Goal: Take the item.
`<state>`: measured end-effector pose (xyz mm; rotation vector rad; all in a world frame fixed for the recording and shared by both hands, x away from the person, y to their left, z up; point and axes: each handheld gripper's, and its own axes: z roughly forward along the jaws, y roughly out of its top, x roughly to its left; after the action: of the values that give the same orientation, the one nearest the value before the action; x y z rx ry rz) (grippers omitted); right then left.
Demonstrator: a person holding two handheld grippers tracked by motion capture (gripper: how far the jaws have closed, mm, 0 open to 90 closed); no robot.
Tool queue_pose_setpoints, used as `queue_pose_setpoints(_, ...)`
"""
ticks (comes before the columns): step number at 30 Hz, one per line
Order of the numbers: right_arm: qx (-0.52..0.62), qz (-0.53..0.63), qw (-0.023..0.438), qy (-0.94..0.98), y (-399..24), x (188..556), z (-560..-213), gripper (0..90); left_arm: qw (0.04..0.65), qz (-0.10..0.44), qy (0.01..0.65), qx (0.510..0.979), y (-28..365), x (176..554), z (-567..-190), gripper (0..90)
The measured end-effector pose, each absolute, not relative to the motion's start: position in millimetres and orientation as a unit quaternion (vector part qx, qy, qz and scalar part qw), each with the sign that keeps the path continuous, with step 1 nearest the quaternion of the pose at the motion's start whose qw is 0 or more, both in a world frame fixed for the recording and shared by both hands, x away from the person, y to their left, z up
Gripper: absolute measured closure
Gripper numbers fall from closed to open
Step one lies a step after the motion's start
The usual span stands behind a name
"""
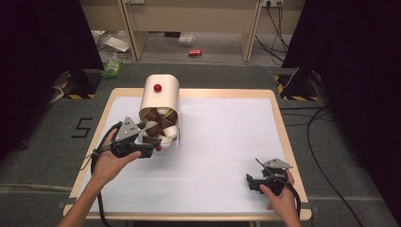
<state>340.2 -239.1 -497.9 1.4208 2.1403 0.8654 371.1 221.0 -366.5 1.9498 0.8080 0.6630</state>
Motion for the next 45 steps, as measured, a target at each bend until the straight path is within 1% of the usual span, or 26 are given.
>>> queue_pose_setpoints(8, 0.511, 0.312, 0.214, 0.772, -239.2, 340.3, -497.9, 0.7, 0.438, 0.263, 0.34, 0.789, 222.6, 383.9, -370.5, 25.2)
queue_pose_setpoints(14, 0.511, 0.312, 0.214, 0.772, -239.3, 340.3, -497.9, 0.7, 0.427, 0.26, 0.343, 0.795, 221.1, 390.8, -375.0, 33.0)
queue_pose_setpoints(19, 0.511, 0.312, 0.214, 0.772, -239.3, 340.3, -497.9, 0.7, 0.417, 0.256, 0.345, 0.801, 221.3, 395.8, -378.6, 37.7)
queue_pose_setpoints(24, 0.511, 0.312, 0.214, 0.772, -239.2, 340.3, -497.9, 0.7, 0.417, 0.249, 0.345, 0.803, 221.8, 399.0, -380.0, 45.7)
queue_pose_setpoints(30, 0.511, 0.312, 0.214, 0.772, -239.3, 340.3, -497.9, 0.7, 0.417, 0.257, 0.339, 0.803, 220.4, 396.8, -378.2, 50.2)
queue_pose_setpoints(37, 0.511, 0.312, 0.214, 0.772, -239.3, 340.3, -497.9, 0.7, 0.423, 0.269, 0.332, 0.799, 221.4, 395.0, -374.5, 53.2)
queue_pose_setpoints(45, 0.511, 0.312, 0.214, 0.772, -239.2, 340.3, -497.9, 0.7, 0.439, 0.254, 0.337, 0.793, 222.4, 391.9, -371.0, 53.4)
